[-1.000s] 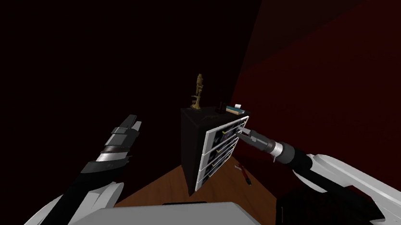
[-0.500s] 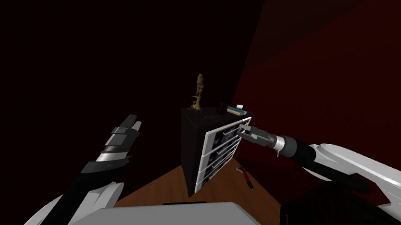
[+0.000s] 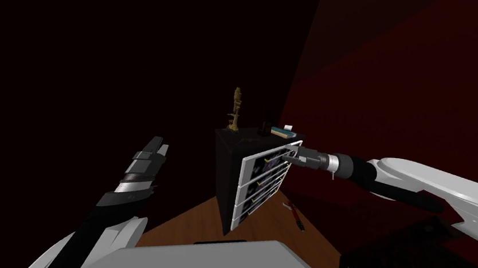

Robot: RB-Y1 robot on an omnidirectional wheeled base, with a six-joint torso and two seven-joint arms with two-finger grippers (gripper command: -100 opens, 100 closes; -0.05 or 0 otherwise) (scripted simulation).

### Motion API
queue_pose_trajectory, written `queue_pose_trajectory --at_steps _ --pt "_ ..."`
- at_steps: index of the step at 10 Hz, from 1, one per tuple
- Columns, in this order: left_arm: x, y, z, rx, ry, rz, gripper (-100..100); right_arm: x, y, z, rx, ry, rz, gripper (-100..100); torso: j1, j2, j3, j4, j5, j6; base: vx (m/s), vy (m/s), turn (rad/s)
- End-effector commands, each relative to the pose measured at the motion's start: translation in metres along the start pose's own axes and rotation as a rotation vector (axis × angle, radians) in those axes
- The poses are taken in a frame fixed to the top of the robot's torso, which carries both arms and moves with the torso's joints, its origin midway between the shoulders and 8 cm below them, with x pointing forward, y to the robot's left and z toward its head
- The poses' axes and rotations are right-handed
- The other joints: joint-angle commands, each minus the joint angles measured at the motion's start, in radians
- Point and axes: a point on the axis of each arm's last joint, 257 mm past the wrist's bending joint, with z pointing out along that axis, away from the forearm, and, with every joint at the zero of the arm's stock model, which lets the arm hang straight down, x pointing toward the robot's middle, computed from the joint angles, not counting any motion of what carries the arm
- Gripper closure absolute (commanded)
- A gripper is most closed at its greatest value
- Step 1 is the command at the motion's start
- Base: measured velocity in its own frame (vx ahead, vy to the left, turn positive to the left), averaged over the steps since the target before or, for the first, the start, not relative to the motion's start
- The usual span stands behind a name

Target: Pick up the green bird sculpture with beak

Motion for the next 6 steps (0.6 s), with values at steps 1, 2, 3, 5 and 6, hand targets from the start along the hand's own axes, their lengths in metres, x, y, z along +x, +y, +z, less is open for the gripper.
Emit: queue_pose_trajectory --at_steps 1,2,3,5,6 --pt "0.0 0.0 0.0 0.0 0.0 0.0 0 -0.0037 -0.003 0.0011 -0.016 0.045 -0.048 -100 0.0 0.0 0.0 0.0 0.0 0.0 -0.001 -0.017 0.098" --pt "0.0 0.0 0.0 0.0 0.0 0.0 0 -0.0042 -0.0019 0.0032 -0.024 0.053 -0.054 -100 -0.001 0.0 0.0 0.0 0.0 0.0 -0.009 0.006 0.048" --pt "0.0 0.0 0.0 0.0 0.0 0.0 0 -0.0073 -0.0056 0.0035 -0.033 0.088 -0.092 -100 0.001 0.0 0.0 0.0 0.0 0.0 -0.007 -0.014 0.137" --pt "0.0 0.0 0.0 0.0 0.0 0.0 0 -0.0108 -0.0079 0.0068 -0.052 0.13 -0.136 -100 -0.002 -0.001 0.0 0.0 0.0 0.0 0.018 -0.053 0.061" --pt "0.0 0.0 0.0 0.0 0.0 0.0 0 -0.0112 -0.007 0.0085 -0.059 0.136 -0.141 -100 -0.003 -0.002 -0.001 0.0 -0.001 0.0 0.003 -0.02 0.043"
